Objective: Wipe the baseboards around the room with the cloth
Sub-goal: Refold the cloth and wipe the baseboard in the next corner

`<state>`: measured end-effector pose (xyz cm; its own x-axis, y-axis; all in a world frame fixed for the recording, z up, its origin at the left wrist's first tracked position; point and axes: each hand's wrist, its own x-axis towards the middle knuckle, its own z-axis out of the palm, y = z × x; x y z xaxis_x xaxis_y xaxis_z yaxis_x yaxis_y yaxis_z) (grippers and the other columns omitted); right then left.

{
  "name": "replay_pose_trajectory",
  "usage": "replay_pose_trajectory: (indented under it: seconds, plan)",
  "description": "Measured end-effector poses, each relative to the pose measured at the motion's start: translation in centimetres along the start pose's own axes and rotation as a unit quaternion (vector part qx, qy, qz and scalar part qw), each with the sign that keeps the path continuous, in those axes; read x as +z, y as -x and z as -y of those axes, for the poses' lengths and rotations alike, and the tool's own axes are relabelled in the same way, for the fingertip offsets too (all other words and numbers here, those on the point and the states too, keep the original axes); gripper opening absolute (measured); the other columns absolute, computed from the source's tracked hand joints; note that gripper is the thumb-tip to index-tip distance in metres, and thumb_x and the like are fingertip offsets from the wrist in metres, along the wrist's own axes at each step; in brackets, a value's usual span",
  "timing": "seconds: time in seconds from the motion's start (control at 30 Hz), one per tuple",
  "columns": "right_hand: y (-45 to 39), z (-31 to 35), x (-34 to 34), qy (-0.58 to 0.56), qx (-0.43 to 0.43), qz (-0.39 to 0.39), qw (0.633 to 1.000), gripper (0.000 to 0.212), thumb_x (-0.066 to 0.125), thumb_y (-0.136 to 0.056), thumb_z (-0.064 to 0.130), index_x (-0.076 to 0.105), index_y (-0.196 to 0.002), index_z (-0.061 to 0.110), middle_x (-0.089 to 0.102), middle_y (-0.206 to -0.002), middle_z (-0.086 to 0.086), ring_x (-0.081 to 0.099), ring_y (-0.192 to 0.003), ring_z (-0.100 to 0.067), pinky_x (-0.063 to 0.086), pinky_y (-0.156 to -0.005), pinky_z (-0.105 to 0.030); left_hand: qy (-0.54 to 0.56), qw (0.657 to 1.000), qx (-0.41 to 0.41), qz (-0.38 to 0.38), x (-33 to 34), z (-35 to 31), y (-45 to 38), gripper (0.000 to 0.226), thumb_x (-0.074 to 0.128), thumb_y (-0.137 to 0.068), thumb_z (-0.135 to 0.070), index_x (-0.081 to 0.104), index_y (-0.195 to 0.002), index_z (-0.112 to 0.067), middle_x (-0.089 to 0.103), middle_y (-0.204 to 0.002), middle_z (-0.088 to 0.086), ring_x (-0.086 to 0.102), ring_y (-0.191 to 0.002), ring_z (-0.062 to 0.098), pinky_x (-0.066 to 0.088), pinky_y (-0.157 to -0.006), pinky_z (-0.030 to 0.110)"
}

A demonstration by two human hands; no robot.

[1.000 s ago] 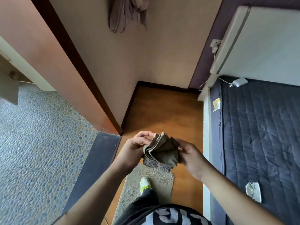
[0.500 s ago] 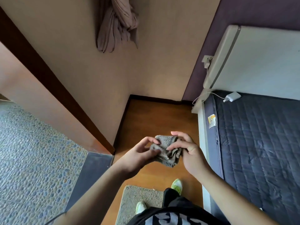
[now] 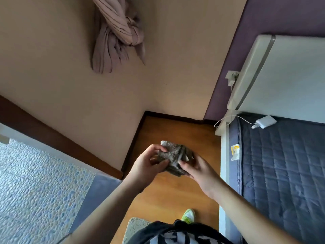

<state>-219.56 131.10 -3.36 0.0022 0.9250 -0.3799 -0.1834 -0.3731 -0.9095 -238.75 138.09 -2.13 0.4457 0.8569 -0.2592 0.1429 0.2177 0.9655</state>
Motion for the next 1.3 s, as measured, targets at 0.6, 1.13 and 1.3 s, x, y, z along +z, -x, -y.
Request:
replay_pose_trajectory:
  seconds: [0.6,1.13,1.3]
  plan:
    - [-11.9,5.0,-2.2,-0.029,0.034,0.003,0.999,0.033,0.069,-0.093,0.022,0.055,-0.122,0.028,0.076,-0.097,0.004,0.076,-0.08,-0.026,0.061,-0.058,-0.03,0.163,0.977,-0.138,-0.015,-2.2,-2.5,-10.5,0.06,0.073,-0.086,-0.014,0.047,-0.14,-0.016,0.065,-0.127,0.016,0.065,-0.115,0.031,0.055,-0.097,0.042]
    - [-24.7,11.5,-1.7,-0.066,0.008,0.089,0.994,0.057,0.076,-0.085,0.033,0.054,-0.136,0.045,0.068,-0.121,0.002,0.071,-0.094,-0.04,0.061,-0.065,-0.037,0.056,0.998,0.02,0.021,-9.9,-6.0,-22.0,0.027,0.064,-0.091,-0.018,0.055,-0.115,-0.027,0.068,-0.108,0.02,0.069,-0.096,0.025,0.059,-0.08,0.04]
    - [-27.2,12.3,-2.1,-0.075,-0.048,0.101,0.991,0.038,0.062,-0.092,0.018,0.062,-0.127,0.034,0.069,-0.115,-0.003,0.07,-0.084,-0.031,0.059,-0.056,-0.034,0.095,0.994,0.047,-0.006,-9.9,-6.7,-23.9,0.035,0.064,-0.088,-0.011,0.057,-0.117,-0.03,0.065,-0.116,0.012,0.065,-0.104,0.03,0.057,-0.088,0.048]
